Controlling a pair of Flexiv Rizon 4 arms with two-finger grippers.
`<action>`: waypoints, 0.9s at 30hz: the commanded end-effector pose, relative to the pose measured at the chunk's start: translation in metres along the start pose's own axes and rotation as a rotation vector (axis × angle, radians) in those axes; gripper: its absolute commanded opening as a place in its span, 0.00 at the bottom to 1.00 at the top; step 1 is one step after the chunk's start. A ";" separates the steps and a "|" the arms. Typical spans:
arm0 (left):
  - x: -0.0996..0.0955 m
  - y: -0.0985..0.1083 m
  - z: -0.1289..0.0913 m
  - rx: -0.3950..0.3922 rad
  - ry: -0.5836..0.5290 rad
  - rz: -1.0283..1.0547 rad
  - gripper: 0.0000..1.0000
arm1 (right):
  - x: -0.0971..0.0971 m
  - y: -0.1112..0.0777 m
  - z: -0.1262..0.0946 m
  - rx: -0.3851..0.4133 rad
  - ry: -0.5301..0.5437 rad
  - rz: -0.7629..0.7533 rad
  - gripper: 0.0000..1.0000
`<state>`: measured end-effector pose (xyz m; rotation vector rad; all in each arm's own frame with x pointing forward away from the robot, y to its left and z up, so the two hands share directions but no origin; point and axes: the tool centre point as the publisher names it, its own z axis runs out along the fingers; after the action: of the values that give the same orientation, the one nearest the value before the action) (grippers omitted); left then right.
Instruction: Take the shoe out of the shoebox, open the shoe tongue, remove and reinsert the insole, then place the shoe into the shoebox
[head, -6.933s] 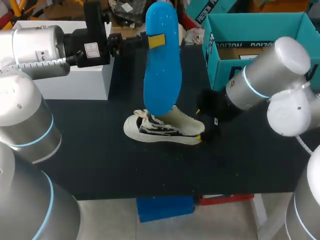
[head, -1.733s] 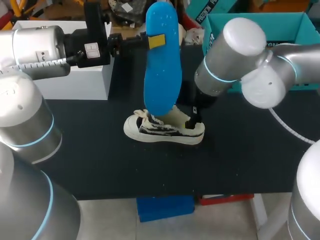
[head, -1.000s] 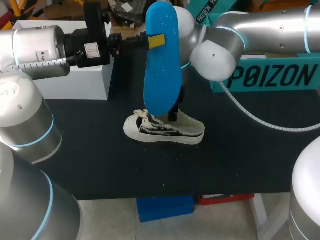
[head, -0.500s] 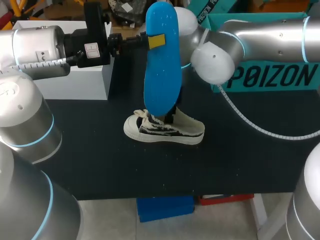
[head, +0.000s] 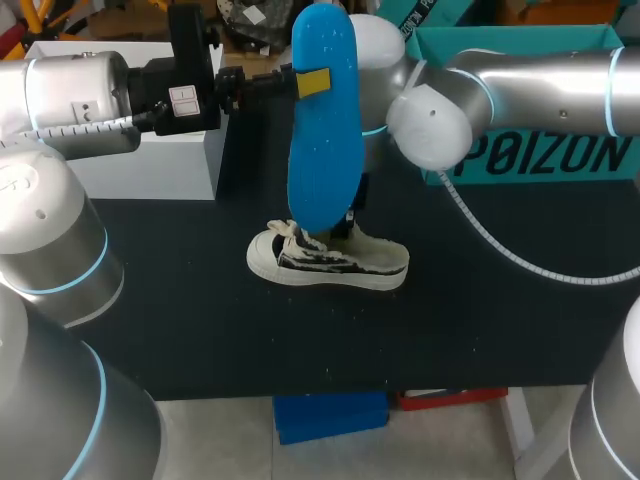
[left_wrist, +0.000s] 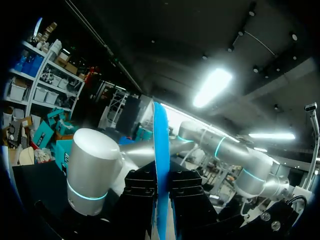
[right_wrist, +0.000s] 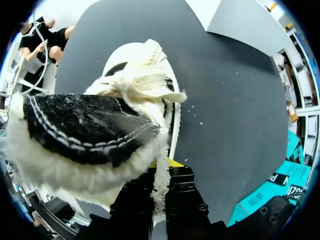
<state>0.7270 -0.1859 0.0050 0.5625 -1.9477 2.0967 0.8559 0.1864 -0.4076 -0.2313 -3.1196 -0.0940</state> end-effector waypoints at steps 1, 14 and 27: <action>0.001 0.000 0.000 -0.004 -0.003 -0.001 0.00 | 0.002 0.001 0.003 0.002 0.000 -0.001 0.00; 0.001 0.000 0.000 -0.004 -0.003 -0.001 0.00 | 0.002 0.001 0.003 0.002 0.000 -0.001 0.00; 0.001 0.000 0.000 -0.004 -0.003 -0.001 0.00 | -0.006 0.004 -0.078 0.186 -0.175 0.284 0.00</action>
<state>0.7270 -0.1859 0.0050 0.5625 -1.9478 2.0967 0.8685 0.1817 -0.3687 -0.4148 -3.1870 -0.0265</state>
